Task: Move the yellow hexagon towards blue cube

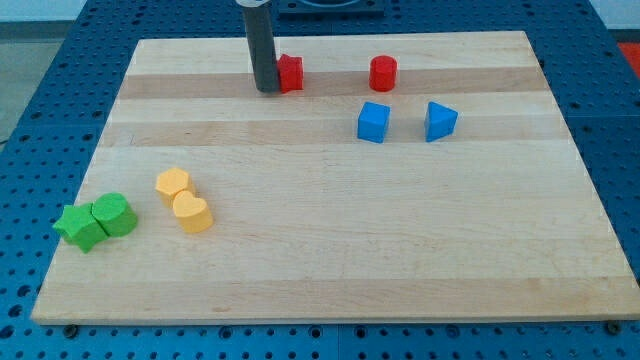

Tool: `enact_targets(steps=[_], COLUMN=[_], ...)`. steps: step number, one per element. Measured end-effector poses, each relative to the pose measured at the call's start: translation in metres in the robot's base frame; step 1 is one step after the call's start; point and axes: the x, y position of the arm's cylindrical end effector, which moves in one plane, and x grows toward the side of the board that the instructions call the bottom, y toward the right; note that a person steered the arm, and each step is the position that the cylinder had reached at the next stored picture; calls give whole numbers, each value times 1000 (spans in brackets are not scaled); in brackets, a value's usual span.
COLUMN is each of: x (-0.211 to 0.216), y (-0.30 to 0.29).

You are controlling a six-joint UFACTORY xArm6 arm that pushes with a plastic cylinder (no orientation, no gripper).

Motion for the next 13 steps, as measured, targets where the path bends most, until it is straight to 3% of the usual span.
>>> enact_targets(steps=[1, 5, 6, 7, 8, 9, 10, 12, 13], x=[45, 54, 88, 95, 126, 194, 211, 191, 160], y=[-40, -18, 42, 61, 63, 84, 27, -106, -102])
